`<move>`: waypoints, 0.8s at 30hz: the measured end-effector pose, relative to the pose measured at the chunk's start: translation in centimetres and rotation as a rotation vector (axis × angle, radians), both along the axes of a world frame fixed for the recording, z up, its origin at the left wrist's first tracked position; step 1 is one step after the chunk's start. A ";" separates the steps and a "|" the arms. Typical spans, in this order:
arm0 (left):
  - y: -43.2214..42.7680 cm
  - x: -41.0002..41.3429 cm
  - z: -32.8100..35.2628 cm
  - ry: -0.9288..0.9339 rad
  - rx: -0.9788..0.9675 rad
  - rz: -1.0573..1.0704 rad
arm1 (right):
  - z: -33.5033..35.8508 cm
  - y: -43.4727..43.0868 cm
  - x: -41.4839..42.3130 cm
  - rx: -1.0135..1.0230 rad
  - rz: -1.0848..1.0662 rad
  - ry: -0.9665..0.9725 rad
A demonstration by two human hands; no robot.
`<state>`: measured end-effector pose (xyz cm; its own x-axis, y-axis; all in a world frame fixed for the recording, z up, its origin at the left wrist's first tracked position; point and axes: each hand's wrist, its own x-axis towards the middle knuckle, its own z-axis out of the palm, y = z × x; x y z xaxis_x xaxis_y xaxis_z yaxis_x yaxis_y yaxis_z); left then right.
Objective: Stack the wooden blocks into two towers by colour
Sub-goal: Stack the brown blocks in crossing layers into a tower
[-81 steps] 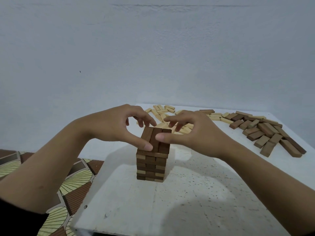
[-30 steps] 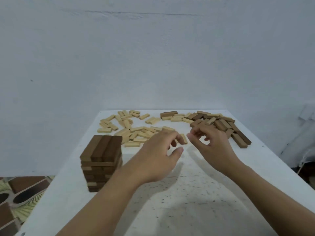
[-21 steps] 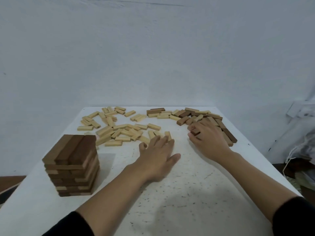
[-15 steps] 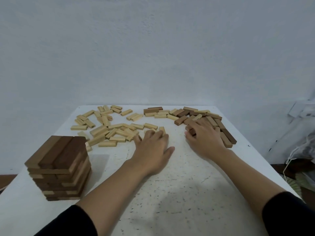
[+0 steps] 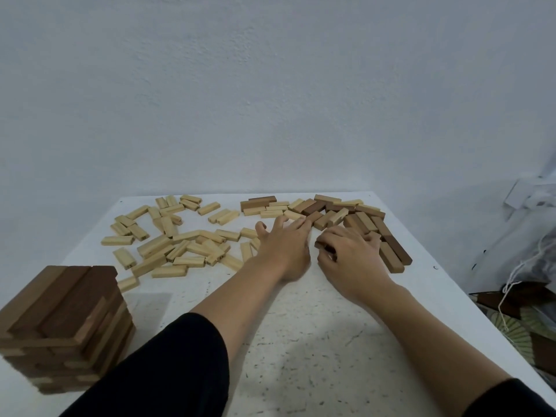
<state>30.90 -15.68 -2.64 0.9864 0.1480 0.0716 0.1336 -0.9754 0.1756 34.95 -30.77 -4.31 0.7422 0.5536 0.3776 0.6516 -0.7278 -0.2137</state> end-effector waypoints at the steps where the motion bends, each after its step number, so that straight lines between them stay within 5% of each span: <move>1: 0.0 0.0 -0.1 -0.035 0.008 -0.001 | 0.0 0.0 0.0 0.020 0.004 0.005; 8: -0.9 -2.4 0.4 -0.198 0.069 0.037 | 0.1 0.2 -0.2 0.096 0.049 0.023; 24: 1.3 -13.0 2.0 -0.163 0.069 -0.055 | 2.2 -0.3 -3.4 0.220 0.412 0.266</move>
